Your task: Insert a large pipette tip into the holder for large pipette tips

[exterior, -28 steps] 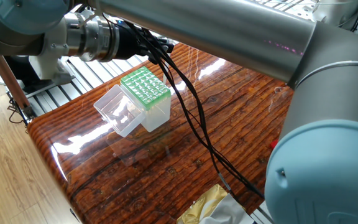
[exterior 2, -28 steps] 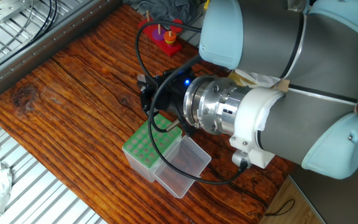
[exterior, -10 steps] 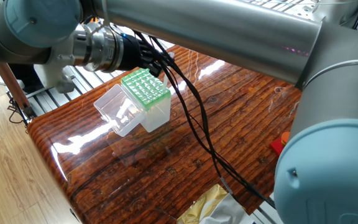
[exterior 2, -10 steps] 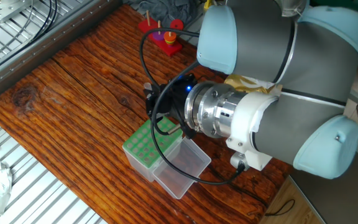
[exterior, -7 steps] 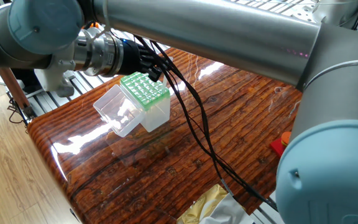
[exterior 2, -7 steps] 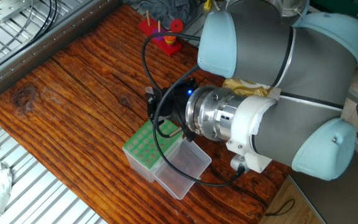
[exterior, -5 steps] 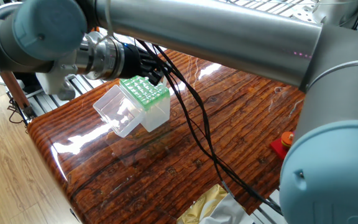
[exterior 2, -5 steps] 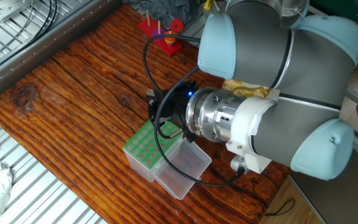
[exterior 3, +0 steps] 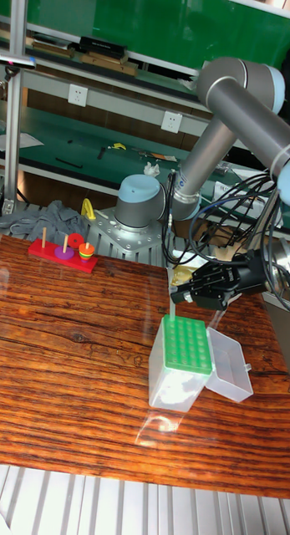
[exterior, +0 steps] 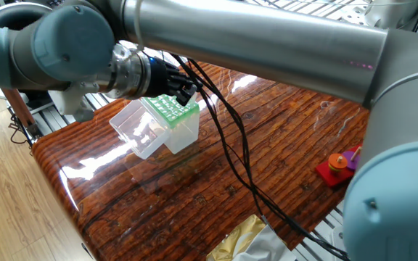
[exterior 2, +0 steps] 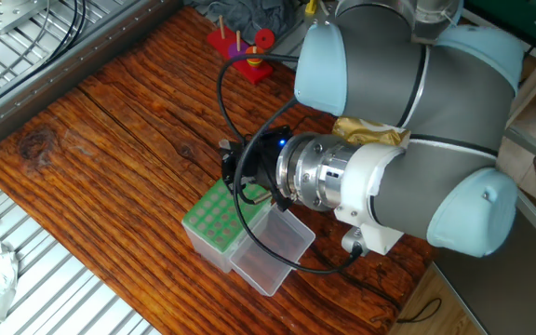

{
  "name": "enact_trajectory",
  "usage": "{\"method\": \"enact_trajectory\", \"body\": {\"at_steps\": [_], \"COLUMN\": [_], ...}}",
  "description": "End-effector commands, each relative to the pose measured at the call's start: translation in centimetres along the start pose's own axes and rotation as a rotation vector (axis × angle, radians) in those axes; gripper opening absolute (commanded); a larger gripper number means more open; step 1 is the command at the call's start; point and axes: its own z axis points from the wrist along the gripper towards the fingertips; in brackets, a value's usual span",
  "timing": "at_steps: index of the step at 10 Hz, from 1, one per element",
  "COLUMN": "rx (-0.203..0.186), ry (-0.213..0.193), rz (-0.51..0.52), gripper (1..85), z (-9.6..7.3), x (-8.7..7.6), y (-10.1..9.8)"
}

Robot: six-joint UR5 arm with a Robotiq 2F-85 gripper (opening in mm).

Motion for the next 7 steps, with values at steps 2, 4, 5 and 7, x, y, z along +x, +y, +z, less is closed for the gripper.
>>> {"method": "enact_trajectory", "body": {"at_steps": [2, 4, 5, 7], "rx": [0.047, 0.077, 0.08, 0.077], "ry": [-0.03, -0.038, -0.052, -0.053], "rz": [0.018, 0.016, 0.016, 0.007], "gripper": [8.7, 9.0, 9.7, 19.3], "z": [0.1, 0.4, 0.8, 1.6], "x": [0.1, -0.3, -0.8, -0.7], "y": [-0.9, -1.8, -1.7, -1.2]}}
